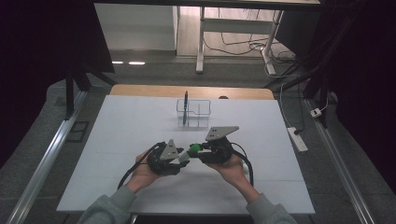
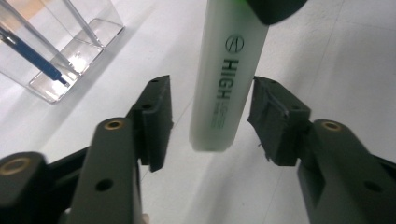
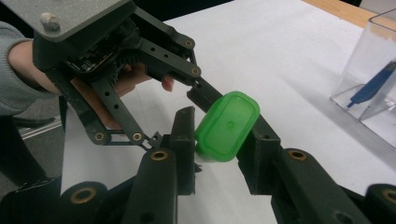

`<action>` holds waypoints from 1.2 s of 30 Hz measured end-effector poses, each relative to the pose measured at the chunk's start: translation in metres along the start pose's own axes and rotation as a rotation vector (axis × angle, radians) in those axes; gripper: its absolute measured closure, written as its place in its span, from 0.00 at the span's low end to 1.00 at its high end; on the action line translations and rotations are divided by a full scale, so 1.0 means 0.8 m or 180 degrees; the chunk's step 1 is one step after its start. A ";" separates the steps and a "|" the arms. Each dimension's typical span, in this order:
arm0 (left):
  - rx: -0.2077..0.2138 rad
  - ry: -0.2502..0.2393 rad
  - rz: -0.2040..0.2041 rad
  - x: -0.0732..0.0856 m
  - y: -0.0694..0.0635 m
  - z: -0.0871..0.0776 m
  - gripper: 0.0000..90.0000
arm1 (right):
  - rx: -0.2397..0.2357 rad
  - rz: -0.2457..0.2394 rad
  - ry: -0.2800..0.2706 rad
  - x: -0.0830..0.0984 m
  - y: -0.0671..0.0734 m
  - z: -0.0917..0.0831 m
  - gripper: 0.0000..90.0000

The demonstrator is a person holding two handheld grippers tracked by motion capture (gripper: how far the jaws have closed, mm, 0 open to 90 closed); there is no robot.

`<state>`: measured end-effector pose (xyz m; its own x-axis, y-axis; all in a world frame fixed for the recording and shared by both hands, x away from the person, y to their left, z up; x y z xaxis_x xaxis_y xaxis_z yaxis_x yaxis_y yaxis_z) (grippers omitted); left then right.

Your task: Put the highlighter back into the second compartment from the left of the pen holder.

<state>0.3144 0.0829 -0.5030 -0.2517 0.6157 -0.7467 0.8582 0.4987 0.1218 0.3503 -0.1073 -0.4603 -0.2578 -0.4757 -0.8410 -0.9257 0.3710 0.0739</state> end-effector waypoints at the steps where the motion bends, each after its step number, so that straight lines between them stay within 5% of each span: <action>1: -0.0009 0.0002 -0.0012 0.000 0.000 -0.001 0.49 | 0.0012 -0.0005 -0.0015 0.000 -0.001 -0.001 0.77; 19: -0.0061 -0.0099 -0.0410 0.026 0.017 -0.030 0.37 | 0.0239 -0.0002 -0.0173 -0.004 -0.014 -0.023 0.77; 36: -0.0230 -0.0046 -0.0740 0.085 0.026 -0.072 0.36 | 0.0389 0.0006 -0.0313 -0.009 -0.021 -0.044 0.77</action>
<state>0.2892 0.1703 -0.5134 -0.4320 0.4706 -0.7693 0.7435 0.6686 -0.0085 0.3583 -0.1381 -0.4364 -0.2255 -0.3968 -0.8898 -0.8831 0.4690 0.0147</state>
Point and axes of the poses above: each handheld gripper's, and its own axes: z roughly forward along the jaws, x roughly out of its underside, y roughly to its left, the point moved 2 cm from there along z, roughly forward along the jaws, and after that the axes turned 3 degrees about x, right-handed, at the moved point
